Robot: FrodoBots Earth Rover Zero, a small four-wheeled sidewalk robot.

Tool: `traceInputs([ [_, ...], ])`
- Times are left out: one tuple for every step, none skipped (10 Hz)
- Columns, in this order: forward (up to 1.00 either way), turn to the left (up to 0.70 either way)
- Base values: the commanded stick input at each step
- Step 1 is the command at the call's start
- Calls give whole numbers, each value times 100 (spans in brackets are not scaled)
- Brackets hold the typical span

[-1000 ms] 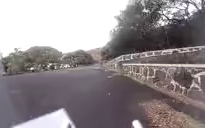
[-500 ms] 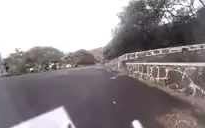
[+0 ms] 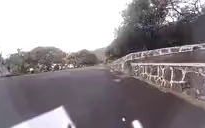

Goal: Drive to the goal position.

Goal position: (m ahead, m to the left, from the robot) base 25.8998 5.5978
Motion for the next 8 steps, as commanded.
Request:
traceInputs([
  [100, 0],
  [100, 0],
  [100, 0],
  [100, 0],
  [100, 0],
  [100, 0],
  [100, 0],
  [100, 0],
])
